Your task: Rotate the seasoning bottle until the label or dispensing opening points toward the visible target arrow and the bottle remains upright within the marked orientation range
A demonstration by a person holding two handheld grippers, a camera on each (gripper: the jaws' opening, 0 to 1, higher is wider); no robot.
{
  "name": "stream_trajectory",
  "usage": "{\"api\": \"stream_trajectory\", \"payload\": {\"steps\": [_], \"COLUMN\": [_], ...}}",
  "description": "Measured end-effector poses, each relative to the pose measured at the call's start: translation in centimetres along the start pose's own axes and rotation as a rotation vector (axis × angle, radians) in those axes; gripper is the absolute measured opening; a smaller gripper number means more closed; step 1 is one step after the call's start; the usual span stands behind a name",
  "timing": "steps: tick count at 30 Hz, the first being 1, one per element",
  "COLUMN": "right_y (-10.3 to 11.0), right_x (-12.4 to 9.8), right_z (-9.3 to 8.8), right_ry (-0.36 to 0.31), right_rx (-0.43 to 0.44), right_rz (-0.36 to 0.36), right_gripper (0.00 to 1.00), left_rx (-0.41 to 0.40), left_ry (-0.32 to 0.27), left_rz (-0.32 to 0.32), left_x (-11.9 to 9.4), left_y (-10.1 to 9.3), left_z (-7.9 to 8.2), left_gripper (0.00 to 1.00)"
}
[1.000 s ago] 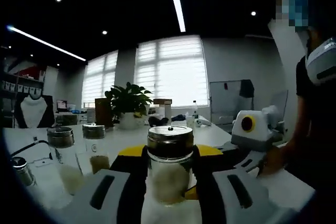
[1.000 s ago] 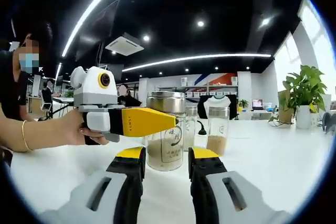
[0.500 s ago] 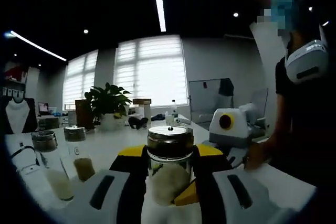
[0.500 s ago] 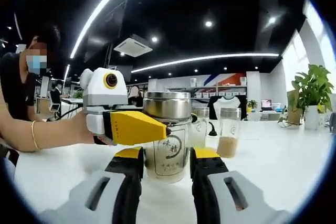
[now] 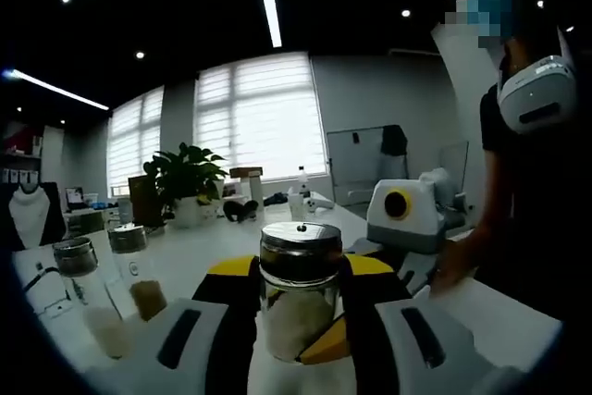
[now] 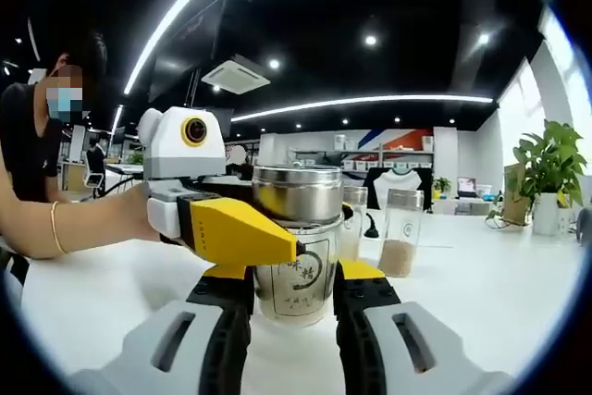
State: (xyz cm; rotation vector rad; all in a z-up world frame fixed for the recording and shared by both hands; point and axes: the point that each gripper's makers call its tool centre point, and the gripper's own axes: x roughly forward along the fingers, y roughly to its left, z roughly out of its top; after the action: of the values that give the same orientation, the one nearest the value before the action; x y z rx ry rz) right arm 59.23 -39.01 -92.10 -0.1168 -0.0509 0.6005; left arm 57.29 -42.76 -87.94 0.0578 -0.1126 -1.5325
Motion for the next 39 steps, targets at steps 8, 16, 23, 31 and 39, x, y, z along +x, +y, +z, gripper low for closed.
{"api": "stream_trajectory", "payload": {"steps": [8,16,23,31,39], "right_y": [-0.9,-2.3,-2.6,-2.9,-3.1], "right_x": [-0.3,-0.6,-0.8,-1.1,-1.2], "right_z": [0.2,0.2,0.0,0.5,0.4], "right_ry": [-0.013,-0.020,-0.020,-0.037,-0.036], "right_rx": [-0.001,0.030,0.086,0.067,0.075], "right_rz": [-0.048,-0.096,-0.098,-0.117,-0.122], "right_gripper": [0.31,0.31,0.31,0.31,0.31], "left_rx": [0.026,-0.090,-0.108,-0.096,-0.113], "left_ry": [0.037,0.015,-0.023,0.018,-0.020], "left_rz": [0.045,0.130,0.183,0.357,0.478], "left_x": [0.9,1.2,1.2,1.2,1.6], "left_y": [0.2,0.9,0.2,1.2,0.8], "left_z": [0.1,0.1,1.3,1.2,1.5], "left_gripper": [0.37,0.38,0.42,0.45,0.43]}}
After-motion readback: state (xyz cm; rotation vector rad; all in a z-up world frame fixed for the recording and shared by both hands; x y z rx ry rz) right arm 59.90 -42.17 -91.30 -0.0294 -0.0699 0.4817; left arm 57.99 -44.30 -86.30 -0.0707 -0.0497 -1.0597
